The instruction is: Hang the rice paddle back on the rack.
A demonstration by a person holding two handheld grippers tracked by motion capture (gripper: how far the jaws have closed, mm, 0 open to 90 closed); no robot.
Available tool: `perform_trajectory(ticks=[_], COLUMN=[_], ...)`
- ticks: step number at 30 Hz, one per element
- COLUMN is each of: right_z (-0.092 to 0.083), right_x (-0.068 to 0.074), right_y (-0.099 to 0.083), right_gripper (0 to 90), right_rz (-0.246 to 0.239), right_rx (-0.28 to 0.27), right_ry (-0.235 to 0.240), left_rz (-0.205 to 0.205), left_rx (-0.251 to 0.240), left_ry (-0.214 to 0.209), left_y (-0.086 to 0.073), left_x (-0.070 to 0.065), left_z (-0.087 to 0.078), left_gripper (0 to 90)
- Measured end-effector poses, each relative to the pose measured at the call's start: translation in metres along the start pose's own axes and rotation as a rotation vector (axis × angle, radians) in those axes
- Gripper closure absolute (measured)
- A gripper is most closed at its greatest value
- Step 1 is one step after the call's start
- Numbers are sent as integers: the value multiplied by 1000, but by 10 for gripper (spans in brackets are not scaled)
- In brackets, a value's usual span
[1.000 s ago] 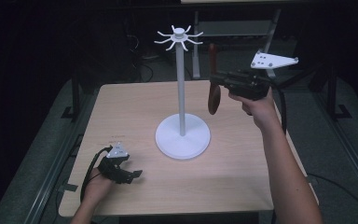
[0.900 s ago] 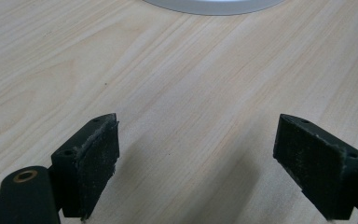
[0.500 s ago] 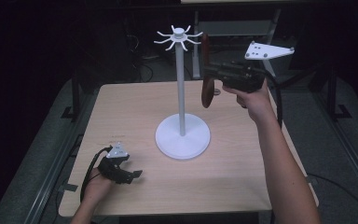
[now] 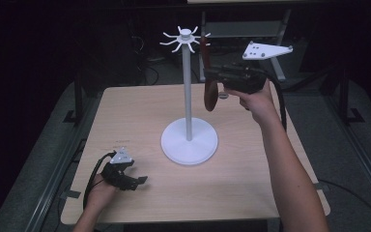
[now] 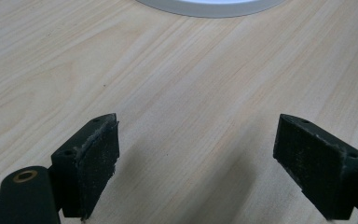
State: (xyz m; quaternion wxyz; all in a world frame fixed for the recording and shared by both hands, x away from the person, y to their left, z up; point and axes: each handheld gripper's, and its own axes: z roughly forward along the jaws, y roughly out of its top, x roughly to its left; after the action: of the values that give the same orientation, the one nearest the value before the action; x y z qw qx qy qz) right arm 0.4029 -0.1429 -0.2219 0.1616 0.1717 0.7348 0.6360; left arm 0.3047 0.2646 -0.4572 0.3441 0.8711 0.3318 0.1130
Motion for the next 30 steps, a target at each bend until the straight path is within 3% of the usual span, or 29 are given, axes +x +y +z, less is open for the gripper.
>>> perform_trajectory(ticks=[8, 16, 30], right_z=[3, -10, -33], right_x=[1, 6, 10], right_y=[-1, -2, -42], right_gripper=[757, 582, 384], right_rz=[-9, -4, 40], right_rx=[16, 6, 97], right_ry=[-2, 5, -50], left_rz=[-6, -13, -16], left_rx=[2, -5, -19], left_ry=[2, 15, 10], left_y=[0, 1, -2], left_x=[0, 1, 2], left_z=[-1, -2, -4], left_gripper=[139, 139, 139])
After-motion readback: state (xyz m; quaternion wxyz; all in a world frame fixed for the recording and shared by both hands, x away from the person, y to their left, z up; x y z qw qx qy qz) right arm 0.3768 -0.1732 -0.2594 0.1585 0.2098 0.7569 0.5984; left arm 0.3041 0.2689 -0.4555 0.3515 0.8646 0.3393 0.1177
